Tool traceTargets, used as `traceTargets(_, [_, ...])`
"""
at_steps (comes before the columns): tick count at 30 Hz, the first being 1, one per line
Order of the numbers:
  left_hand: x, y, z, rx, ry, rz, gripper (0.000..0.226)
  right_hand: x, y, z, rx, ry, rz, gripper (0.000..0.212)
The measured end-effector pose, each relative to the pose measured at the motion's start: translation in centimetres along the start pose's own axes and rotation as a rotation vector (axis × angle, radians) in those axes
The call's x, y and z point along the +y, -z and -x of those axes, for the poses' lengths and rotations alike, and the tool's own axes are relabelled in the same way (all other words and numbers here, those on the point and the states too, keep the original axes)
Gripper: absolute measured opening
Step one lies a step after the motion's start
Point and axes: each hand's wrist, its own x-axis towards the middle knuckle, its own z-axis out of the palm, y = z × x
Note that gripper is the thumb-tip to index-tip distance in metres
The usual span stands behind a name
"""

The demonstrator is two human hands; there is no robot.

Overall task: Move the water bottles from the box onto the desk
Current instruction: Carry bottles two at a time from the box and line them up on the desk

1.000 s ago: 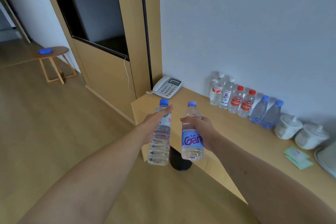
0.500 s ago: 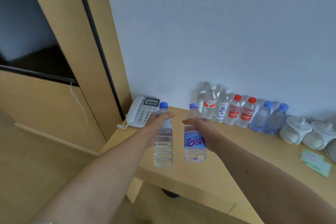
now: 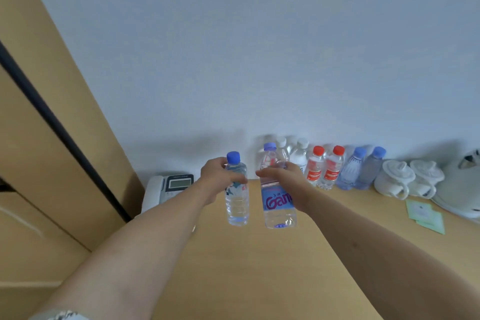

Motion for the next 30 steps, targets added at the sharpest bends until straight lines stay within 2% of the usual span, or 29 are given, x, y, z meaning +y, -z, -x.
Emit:
traceTargets(7, [1.2,-3.8,-5.3,-0.03,-0.112,-0.229,0.069,-0.7,2.8,-4.4,-0.03,-0.006,0.027,0.058])
traceTargets(14, [2.1,-6.6,-8.1,-0.02,-0.223,-0.306,0.054,-0.1,3.2,-6.8,-0.096,-0.047,0.055,0.076])
traceTargets(25, [1.6,-7.4,-9.4,0.086,-0.273,-0.241,0.063,0.7,4.0,-7.3,-0.151,-0.029,0.055,0.062])
traceTargets(30, [1.3,-7.0,-9.1,0.154,-0.386,-0.356,0.048,0.8,3.5,-6.5,-0.149,-0.005,0.045,0.06])
